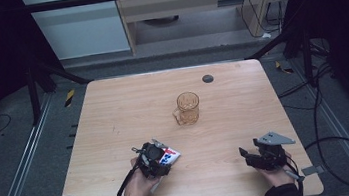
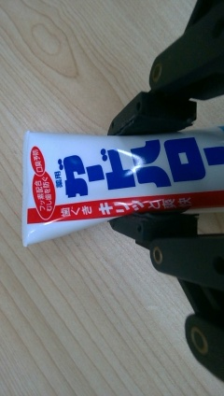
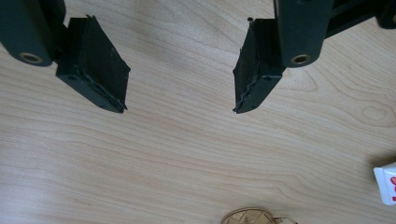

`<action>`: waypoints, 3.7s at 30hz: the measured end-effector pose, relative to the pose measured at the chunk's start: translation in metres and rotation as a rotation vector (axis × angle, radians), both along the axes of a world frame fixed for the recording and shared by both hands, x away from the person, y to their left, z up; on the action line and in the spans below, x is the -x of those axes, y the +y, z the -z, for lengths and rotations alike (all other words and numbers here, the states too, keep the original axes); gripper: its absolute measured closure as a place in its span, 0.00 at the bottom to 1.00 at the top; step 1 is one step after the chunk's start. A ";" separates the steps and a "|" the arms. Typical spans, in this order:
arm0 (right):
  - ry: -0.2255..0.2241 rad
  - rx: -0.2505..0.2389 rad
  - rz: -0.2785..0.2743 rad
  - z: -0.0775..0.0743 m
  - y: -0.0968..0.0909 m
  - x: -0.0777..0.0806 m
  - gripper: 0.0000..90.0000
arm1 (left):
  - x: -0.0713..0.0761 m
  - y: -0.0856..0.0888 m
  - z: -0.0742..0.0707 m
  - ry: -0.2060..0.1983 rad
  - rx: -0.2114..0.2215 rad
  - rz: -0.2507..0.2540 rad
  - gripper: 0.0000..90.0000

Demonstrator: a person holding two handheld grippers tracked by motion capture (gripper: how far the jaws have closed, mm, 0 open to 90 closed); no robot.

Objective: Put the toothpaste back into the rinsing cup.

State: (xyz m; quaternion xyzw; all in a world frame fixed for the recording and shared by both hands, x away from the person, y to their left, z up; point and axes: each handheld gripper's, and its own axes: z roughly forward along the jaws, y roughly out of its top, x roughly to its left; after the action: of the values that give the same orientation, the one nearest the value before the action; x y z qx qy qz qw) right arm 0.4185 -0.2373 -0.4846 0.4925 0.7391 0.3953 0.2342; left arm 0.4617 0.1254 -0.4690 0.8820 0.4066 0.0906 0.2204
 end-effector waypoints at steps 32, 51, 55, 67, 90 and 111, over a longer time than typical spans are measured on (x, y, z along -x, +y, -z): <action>-0.009 -0.003 0.006 0.000 -0.001 0.001 0.40 | 0.018 0.032 -0.062 -0.308 0.209 -0.044 0.77; -0.021 -0.007 0.013 -0.001 -0.001 0.002 0.40 | -0.001 0.035 -0.096 -0.525 0.344 -0.135 0.77; -0.025 -0.011 0.017 -0.001 -0.001 0.002 0.40 | -0.011 0.032 -0.100 -0.550 0.397 -0.160 0.77; -0.030 -0.021 0.021 -0.001 -0.001 0.001 0.41 | -0.039 0.018 -0.105 -0.632 0.465 -0.206 0.78; -0.027 -0.031 0.019 0.000 0.000 0.000 0.41 | -0.082 -0.009 -0.121 -0.714 0.571 -0.257 0.78; -0.028 -0.038 0.018 0.000 0.000 -0.001 0.41 | -0.115 -0.033 -0.124 -0.766 0.597 -0.281 0.78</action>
State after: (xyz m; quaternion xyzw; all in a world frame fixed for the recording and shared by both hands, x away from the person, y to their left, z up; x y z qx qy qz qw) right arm 0.4196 -0.2369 -0.4848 0.4981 0.7236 0.4140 0.2387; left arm 0.5769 0.0919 -0.3455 0.6207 0.4195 0.3165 0.5820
